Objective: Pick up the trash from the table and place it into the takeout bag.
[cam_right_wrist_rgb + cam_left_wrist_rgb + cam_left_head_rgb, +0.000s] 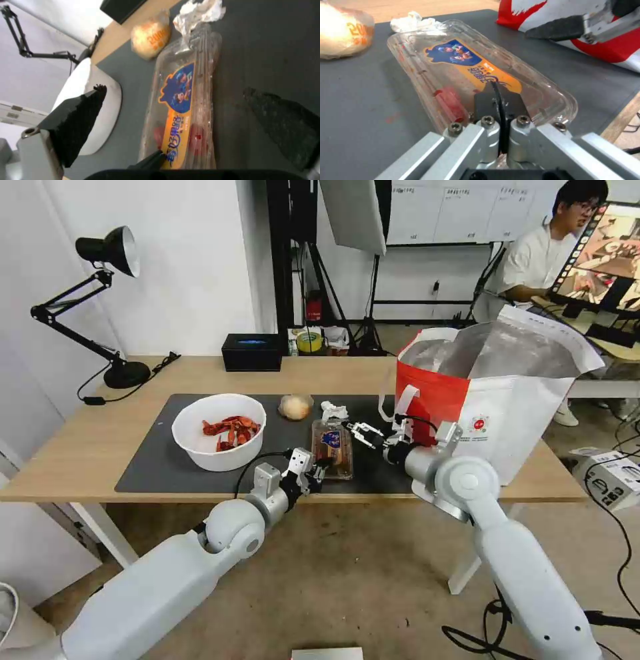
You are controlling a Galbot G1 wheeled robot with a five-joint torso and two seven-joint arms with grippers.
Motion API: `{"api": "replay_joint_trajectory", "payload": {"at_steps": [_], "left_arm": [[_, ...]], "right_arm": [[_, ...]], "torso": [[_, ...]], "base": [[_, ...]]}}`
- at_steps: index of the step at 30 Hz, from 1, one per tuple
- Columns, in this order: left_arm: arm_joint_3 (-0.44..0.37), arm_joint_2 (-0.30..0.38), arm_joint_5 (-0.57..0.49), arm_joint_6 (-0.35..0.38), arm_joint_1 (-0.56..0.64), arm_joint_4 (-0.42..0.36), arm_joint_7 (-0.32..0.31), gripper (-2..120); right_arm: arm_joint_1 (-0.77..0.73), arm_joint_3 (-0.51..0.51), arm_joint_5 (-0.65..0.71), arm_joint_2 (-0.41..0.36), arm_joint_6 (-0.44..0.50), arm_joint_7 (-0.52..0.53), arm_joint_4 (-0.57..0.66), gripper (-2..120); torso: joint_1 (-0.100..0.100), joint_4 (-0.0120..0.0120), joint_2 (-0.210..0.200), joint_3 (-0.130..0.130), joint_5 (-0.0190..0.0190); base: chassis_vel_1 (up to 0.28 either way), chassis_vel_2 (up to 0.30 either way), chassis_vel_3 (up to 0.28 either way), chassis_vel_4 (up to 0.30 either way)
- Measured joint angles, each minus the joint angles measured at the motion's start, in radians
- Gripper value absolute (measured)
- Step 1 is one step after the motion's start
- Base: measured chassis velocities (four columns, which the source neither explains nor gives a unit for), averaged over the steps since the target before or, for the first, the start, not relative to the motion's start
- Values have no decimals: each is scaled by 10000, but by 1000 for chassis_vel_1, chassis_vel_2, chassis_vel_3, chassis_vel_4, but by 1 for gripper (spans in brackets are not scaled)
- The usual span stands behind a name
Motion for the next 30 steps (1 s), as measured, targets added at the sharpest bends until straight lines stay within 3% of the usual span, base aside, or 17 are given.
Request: {"api": "replay_joint_trajectory", "payload": {"at_steps": [30], "left_arm": [[-188,-8,-89,-180,277,-125,-34,0]], "right_arm": [[1185,-847,-34,571,-915,492,-1432,100]], "torso": [[-1,0,0,0,0]], "base": [[0,0,0,0]]}}
